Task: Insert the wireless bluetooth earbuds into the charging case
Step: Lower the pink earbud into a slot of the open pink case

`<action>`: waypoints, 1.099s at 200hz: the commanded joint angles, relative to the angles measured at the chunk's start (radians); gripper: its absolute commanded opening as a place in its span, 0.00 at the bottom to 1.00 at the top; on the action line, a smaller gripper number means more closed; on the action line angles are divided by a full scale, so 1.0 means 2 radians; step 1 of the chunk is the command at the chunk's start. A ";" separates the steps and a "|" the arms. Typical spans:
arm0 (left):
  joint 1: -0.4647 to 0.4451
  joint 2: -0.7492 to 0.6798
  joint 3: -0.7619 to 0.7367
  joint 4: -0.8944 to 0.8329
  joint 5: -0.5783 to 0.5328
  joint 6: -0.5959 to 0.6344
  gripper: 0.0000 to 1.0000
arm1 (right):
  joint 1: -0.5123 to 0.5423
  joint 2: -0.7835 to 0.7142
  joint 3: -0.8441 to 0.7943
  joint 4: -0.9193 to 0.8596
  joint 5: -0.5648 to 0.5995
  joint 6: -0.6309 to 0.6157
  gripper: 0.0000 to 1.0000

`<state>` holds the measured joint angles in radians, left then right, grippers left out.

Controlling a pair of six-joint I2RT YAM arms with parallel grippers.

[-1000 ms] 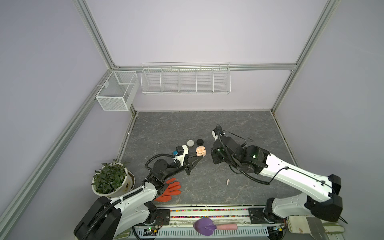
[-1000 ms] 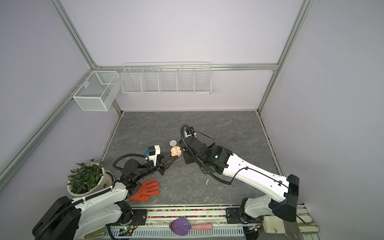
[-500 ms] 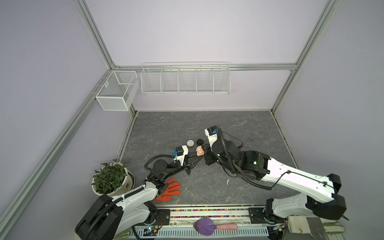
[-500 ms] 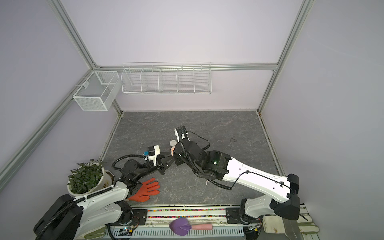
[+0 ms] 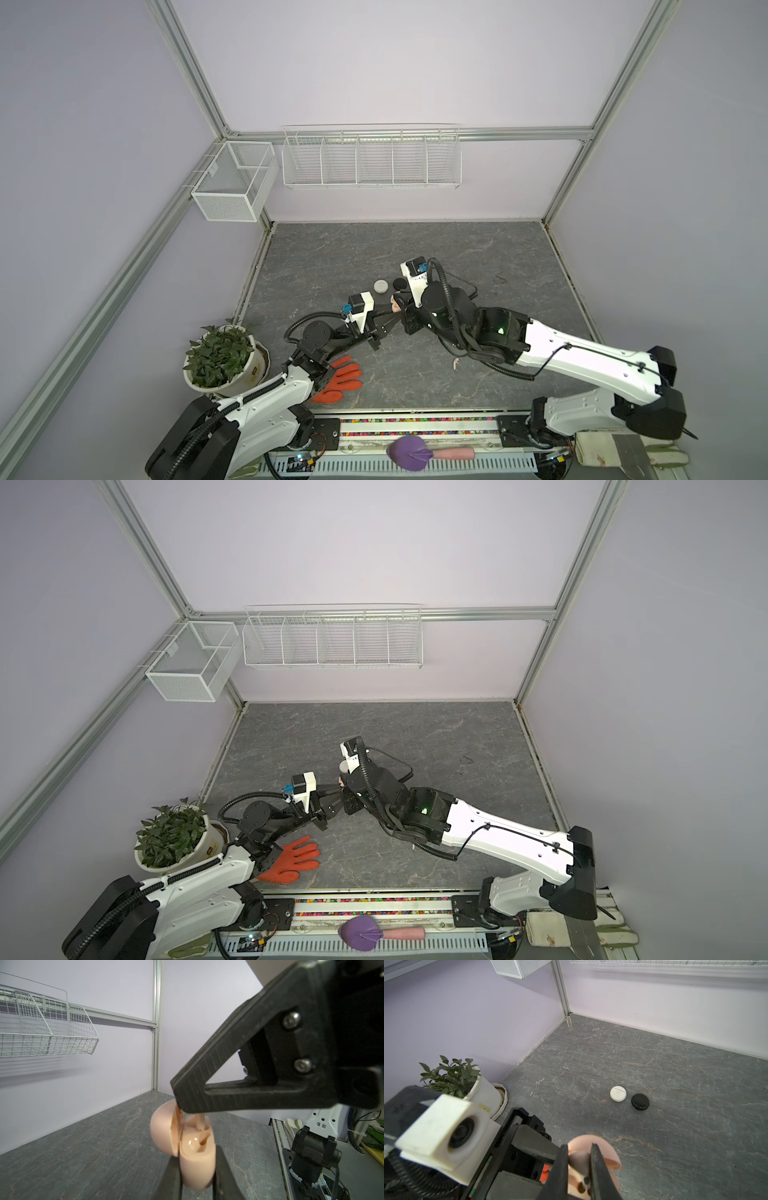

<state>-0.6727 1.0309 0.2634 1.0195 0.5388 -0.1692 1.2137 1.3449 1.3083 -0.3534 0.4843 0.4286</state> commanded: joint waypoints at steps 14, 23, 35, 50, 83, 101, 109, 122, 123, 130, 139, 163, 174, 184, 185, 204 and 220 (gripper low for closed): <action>-0.001 -0.006 -0.004 0.008 -0.005 0.013 0.00 | 0.003 -0.008 -0.009 0.020 -0.009 -0.008 0.07; -0.002 -0.006 -0.005 0.008 -0.006 0.012 0.00 | 0.002 -0.009 -0.010 0.019 -0.010 -0.007 0.07; -0.001 -0.007 -0.005 0.008 -0.006 0.013 0.00 | 0.003 -0.008 -0.012 0.019 -0.012 -0.006 0.07; -0.002 -0.007 -0.007 0.008 -0.007 0.013 0.00 | 0.003 -0.008 -0.015 0.018 -0.012 -0.003 0.07; -0.001 -0.009 -0.007 0.009 -0.009 0.015 0.00 | 0.003 -0.009 -0.021 0.015 -0.011 0.002 0.08; -0.001 -0.010 -0.009 0.009 -0.011 0.016 0.00 | 0.003 -0.009 -0.024 0.015 -0.011 0.004 0.08; -0.001 -0.010 -0.009 0.009 -0.010 0.016 0.00 | 0.003 -0.009 -0.026 0.016 -0.012 0.005 0.09; -0.001 -0.010 -0.008 0.010 -0.010 0.016 0.00 | 0.002 -0.008 -0.028 0.018 -0.012 0.006 0.10; -0.002 -0.010 -0.008 0.010 -0.010 0.016 0.00 | 0.002 -0.007 -0.028 0.018 -0.012 0.006 0.10; -0.001 -0.010 -0.008 0.010 -0.010 0.016 0.00 | 0.002 -0.006 -0.029 0.018 -0.012 0.007 0.11; -0.001 -0.011 -0.009 0.009 -0.010 0.017 0.00 | 0.002 -0.006 -0.030 0.019 -0.013 0.007 0.12; -0.001 -0.013 -0.009 0.006 -0.012 0.018 0.00 | 0.002 -0.006 -0.030 0.019 -0.013 0.005 0.17; -0.001 -0.013 -0.009 0.006 -0.012 0.018 0.00 | 0.003 -0.006 -0.029 0.019 -0.011 0.004 0.19; -0.002 -0.012 -0.009 0.007 -0.012 0.019 0.00 | 0.002 -0.006 -0.028 0.019 -0.011 0.002 0.23; -0.001 -0.012 -0.010 0.007 -0.012 0.019 0.00 | 0.002 -0.006 -0.028 0.019 -0.011 0.002 0.23; -0.001 -0.013 -0.008 0.007 -0.013 0.020 0.00 | 0.002 -0.007 -0.019 0.013 -0.010 -0.004 0.30; -0.002 -0.013 -0.006 0.002 -0.012 0.022 0.00 | 0.001 -0.008 -0.009 0.006 -0.010 -0.011 0.39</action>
<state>-0.6727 1.0187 0.2550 1.0157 0.5194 -0.1497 1.2137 1.3449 1.2644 -0.3325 0.4549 0.4244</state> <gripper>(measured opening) 0.193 0.338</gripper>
